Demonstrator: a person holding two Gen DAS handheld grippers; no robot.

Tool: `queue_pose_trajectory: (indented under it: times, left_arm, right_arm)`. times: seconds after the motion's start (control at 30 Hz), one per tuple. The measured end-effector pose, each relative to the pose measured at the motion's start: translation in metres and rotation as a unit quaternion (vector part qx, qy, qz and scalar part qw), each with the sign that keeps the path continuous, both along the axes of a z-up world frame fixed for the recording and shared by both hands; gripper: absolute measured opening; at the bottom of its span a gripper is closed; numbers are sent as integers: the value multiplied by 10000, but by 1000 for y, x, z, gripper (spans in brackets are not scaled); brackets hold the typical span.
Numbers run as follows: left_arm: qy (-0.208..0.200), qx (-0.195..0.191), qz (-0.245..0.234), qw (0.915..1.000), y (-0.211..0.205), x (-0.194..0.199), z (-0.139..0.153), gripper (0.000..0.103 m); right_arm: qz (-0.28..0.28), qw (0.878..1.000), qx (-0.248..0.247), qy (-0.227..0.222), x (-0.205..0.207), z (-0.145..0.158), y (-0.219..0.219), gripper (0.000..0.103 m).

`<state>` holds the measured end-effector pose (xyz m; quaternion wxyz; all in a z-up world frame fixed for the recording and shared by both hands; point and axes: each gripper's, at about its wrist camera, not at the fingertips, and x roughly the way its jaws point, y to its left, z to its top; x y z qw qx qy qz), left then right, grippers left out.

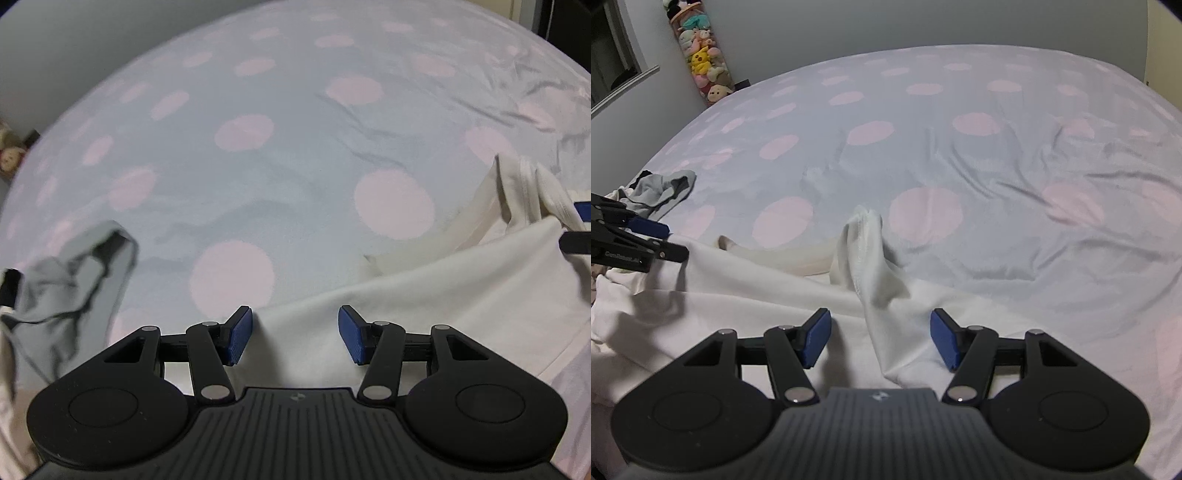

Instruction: Fold clothes

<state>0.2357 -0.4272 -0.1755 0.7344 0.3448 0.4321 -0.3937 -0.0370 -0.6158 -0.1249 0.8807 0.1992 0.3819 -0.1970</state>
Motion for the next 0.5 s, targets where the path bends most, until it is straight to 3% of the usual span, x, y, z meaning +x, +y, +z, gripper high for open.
queue_pose_trajectory:
  times: [0.03, 0.1, 0.2, 0.27, 0.4, 0.5]
  left_arm:
    - [121, -2, -22, 9999, 0, 1, -4, 44]
    - [372, -30, -20, 9993, 2, 2, -10, 30]
    - [642, -121, 131, 9978, 10, -1, -12, 18]
    - [806, -168, 292, 9962, 16, -3, -11, 3]
    - [991, -134, 545, 9935, 28, -22, -9, 0]
    - [1073, -115, 643, 9921, 40, -45, -9, 0]
  right_arm:
    - [-33, 10000, 19, -3, 1, -2, -1, 59]
    - [-122, 9999, 55, -39, 1, -5, -4, 46]
    - [-248, 9996, 94, -81, 0, -7, -7, 38]
    - [-319, 9994, 97, -110, -1, -7, -8, 33]
    - [-386, 9991, -51, -180, -5, -1, -6, 16]
    - [-356, 9991, -85, -205, -8, 3, -4, 15]
